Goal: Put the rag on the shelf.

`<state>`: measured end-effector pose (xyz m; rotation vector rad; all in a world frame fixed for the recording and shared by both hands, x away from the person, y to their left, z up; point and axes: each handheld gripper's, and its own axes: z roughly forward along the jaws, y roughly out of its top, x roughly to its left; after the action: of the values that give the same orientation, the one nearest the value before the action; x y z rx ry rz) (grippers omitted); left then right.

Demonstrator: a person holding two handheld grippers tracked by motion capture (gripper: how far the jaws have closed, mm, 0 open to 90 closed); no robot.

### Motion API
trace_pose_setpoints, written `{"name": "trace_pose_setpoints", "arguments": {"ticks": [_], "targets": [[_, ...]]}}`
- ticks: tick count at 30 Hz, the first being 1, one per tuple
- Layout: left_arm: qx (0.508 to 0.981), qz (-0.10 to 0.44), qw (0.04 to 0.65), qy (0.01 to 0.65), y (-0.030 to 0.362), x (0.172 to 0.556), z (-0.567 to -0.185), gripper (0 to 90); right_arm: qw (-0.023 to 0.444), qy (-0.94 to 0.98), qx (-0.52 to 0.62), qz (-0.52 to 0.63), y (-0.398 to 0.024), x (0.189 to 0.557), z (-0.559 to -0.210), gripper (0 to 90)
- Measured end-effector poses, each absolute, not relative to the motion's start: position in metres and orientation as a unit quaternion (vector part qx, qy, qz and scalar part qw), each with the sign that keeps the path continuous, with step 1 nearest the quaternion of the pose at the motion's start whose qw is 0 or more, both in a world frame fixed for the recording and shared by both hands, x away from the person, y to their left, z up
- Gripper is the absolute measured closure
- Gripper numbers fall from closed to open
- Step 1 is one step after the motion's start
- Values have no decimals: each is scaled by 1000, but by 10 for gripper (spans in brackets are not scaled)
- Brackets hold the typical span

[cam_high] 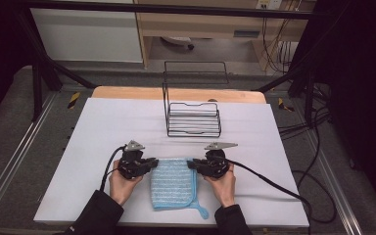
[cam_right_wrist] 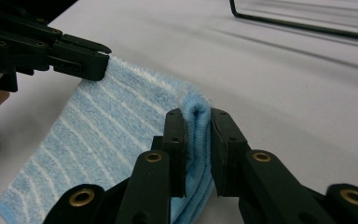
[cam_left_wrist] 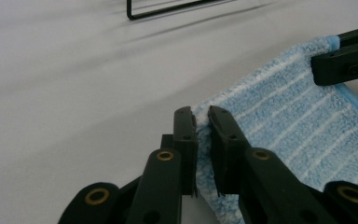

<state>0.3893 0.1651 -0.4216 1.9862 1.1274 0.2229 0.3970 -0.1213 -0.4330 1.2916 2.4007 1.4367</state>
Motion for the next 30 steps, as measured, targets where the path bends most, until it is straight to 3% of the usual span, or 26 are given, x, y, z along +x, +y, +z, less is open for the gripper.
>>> {"name": "trace_pose_setpoints", "arguments": {"ticks": [30], "targets": [[755, 155, 490, 407, 165, 367, -365, 807, 118, 740, 372, 548, -130, 364, -376, 786]]}}
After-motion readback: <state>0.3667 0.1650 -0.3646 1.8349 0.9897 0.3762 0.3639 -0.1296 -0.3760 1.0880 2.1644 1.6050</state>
